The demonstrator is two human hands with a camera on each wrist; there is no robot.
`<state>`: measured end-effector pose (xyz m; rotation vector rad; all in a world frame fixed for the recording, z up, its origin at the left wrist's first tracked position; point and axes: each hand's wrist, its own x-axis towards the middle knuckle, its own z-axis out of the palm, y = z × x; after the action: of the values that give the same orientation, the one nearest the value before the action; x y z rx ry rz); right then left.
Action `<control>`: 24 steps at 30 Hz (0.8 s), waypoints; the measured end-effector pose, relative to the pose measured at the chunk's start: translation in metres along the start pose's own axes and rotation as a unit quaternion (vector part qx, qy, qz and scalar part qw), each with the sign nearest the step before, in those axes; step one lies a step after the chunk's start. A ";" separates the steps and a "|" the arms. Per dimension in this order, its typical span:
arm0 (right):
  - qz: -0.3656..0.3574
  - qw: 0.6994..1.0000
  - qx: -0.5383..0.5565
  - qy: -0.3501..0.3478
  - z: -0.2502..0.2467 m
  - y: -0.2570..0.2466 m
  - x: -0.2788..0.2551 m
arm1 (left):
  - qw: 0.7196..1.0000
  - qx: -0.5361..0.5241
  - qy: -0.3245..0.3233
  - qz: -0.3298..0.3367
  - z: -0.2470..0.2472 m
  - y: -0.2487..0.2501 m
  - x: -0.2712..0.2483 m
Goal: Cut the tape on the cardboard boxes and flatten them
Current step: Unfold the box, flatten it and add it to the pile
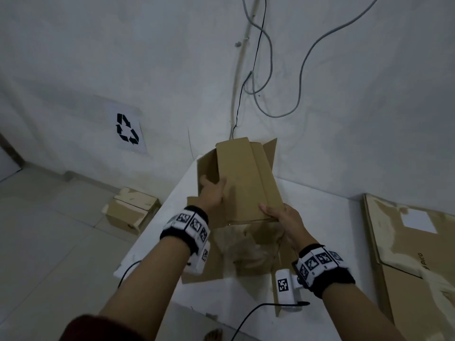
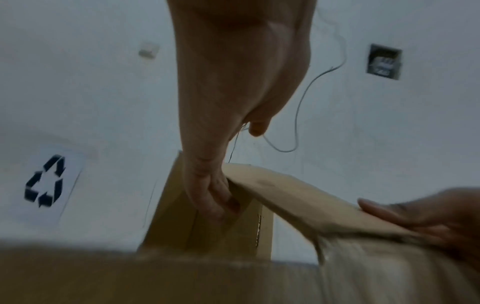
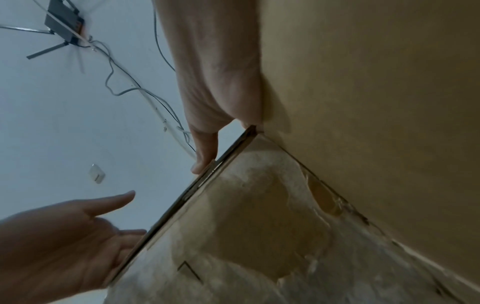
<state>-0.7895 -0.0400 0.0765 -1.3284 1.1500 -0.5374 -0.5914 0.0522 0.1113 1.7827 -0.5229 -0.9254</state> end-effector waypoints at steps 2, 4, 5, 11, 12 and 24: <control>0.010 1.000 0.001 -0.002 0.001 0.003 0.000 | 0.998 -0.057 0.018 -0.011 0.006 0.013 0.013; 0.010 1.000 -0.008 -0.008 -0.002 0.004 0.000 | 0.996 -0.078 0.040 0.004 0.006 0.022 0.025; 0.006 1.000 -0.007 -0.013 -0.003 0.004 0.001 | 0.996 -0.074 0.047 0.019 0.004 0.024 0.031; -0.027 0.999 -0.015 -0.013 0.001 -0.008 0.012 | 0.982 0.148 -0.114 -0.019 0.004 0.020 0.045; -0.046 0.998 -0.047 -0.009 0.004 -0.010 0.019 | 0.965 0.215 -0.146 -0.039 0.009 0.017 0.041; 0.020 0.898 -0.385 -0.213 0.034 0.011 0.097 | 0.974 0.215 -0.007 0.072 0.006 -0.102 0.069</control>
<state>-0.7248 -0.1043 0.0288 -1.9656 1.0418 0.2915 -0.5611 0.0394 -0.0070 2.0884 -0.9034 -0.7621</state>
